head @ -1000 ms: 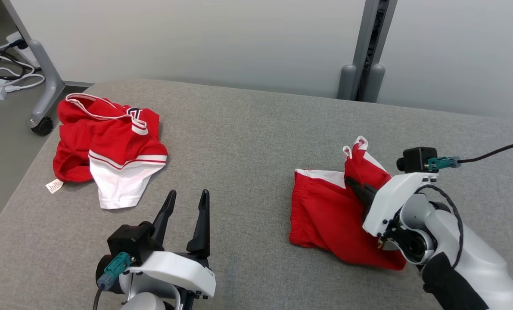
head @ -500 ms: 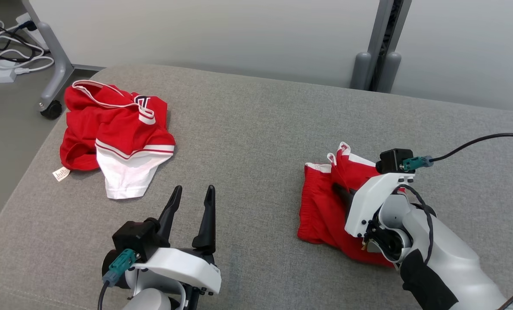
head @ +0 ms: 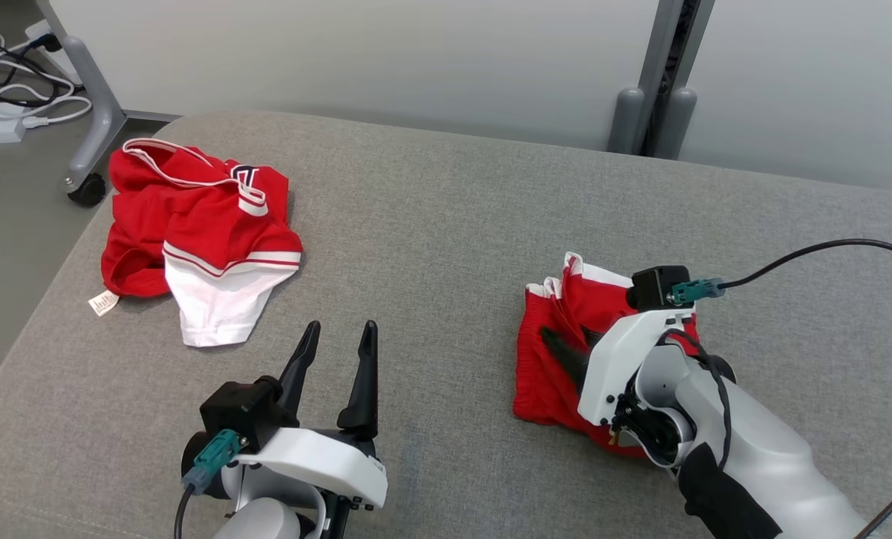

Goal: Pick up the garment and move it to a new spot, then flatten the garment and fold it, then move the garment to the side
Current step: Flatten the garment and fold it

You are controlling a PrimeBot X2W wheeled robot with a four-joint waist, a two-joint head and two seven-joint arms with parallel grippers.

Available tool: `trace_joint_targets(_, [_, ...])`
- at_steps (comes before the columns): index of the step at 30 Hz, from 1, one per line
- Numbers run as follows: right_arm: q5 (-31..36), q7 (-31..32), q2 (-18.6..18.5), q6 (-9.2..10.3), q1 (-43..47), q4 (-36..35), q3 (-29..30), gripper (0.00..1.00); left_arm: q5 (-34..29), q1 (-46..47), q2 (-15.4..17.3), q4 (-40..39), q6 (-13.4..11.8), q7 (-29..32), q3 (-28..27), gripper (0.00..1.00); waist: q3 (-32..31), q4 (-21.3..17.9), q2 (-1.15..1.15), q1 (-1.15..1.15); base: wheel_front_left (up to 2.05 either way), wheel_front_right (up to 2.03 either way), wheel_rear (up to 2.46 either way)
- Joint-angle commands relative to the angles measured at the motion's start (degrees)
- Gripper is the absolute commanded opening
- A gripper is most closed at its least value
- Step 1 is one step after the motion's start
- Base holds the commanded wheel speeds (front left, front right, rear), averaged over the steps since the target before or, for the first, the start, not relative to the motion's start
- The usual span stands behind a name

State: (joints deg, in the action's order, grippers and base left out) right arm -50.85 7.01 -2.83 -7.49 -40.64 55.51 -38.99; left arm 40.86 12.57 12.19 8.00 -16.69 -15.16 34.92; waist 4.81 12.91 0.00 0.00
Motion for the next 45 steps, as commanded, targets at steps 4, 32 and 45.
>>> trace_joint_targets(4, [1.05,-1.74,-0.20,-0.01,-1.17,-1.46,-2.01,1.00,-0.45,0.02,0.32,0.11,-0.10,-0.13,-0.64,1.00,-0.77,-1.14,0.00,0.00,0.00,0.00,0.00])
trace_joint_targets(32, [11.93,-5.20,-8.23,-0.01,7.54,-8.04,17.23,0.00,-0.65,-1.10,1.92,-2.72,-1.35,1.10,-0.26,1.00,-0.78,-3.87,0.00,0.00,0.00,0.00,0.00])
trace_joint_targets(45, [9.98,-2.44,-9.84,-0.01,13.40,-12.92,12.18,0.00,-0.47,-0.83,2.42,-3.17,-1.60,1.42,-0.20,1.00,0.35,-1.00,0.00,0.00,0.00,0.00,0.00])
